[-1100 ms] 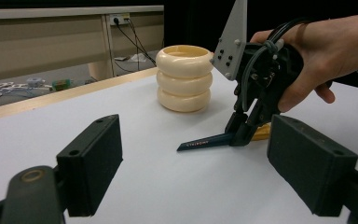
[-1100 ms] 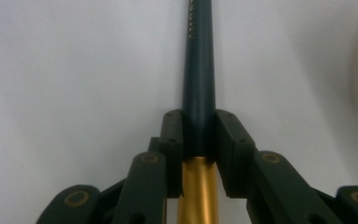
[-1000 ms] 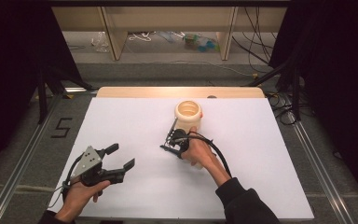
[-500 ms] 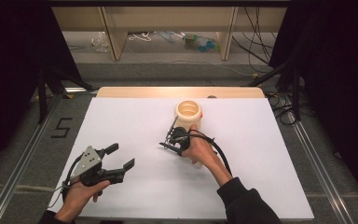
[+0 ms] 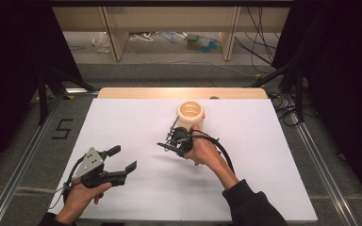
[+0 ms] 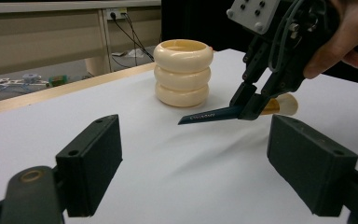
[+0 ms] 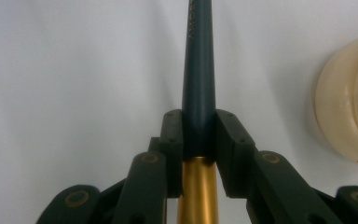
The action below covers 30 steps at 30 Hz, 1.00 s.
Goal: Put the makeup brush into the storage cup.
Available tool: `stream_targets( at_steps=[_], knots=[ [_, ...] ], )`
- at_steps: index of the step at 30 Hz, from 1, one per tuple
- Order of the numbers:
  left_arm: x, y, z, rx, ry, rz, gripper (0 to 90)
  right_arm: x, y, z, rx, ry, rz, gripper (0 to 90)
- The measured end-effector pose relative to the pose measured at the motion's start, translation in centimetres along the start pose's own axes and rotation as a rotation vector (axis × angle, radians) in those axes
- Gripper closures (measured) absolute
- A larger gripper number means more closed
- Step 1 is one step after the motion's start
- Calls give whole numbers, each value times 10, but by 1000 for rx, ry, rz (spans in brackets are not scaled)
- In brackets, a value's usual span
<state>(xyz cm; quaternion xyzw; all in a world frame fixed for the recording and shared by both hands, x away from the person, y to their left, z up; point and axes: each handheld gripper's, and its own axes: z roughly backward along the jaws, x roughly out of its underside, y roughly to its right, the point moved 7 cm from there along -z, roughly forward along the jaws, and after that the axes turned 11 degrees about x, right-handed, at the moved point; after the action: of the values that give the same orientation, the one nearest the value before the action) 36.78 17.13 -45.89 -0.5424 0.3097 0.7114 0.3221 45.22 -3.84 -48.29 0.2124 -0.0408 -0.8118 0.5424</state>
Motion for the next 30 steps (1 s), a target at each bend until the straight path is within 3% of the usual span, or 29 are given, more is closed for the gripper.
stream_targets(
  at_steps=[3, 5, 15, 17, 21, 22, 24, 25, 26, 30],
  knots=[
    [1, 1, 0, 3, -7, 3, 178, 0, -3, 5, 1, 13, 18, 742],
    [1, 1, -1, 10, -9, -2, 178, 1, -4, 8, 16, 16, 50, 742],
    [5, 6, -4, 39, -47, -14, 175, -3, -21, 17, 4, 45, 165, 742],
    [7, 8, -5, 49, -58, -16, 175, -3, -27, 20, -12, 40, 160, 742],
    [10, 12, -7, 73, -81, -23, 174, -5, -32, 23, -12, 66, 224, 742],
    [10, 13, -8, 78, -85, -24, 174, -5, -35, 24, -14, 60, 216, 742],
    [12, 15, -9, 92, -94, -29, 174, -6, -38, 25, -4, 71, 259, 741],
    [12, 15, -9, 94, -100, -34, 174, -5, -42, 26, -6, 57, 250, 742],
    [13, 16, -9, 100, -105, -29, 174, -6, -43, 26, -4, 73, 289, 742],
    [17, 20, -11, 127, -136, -43, 175, -7, -53, 29, -11, 67, 295, 742]
  ],
)
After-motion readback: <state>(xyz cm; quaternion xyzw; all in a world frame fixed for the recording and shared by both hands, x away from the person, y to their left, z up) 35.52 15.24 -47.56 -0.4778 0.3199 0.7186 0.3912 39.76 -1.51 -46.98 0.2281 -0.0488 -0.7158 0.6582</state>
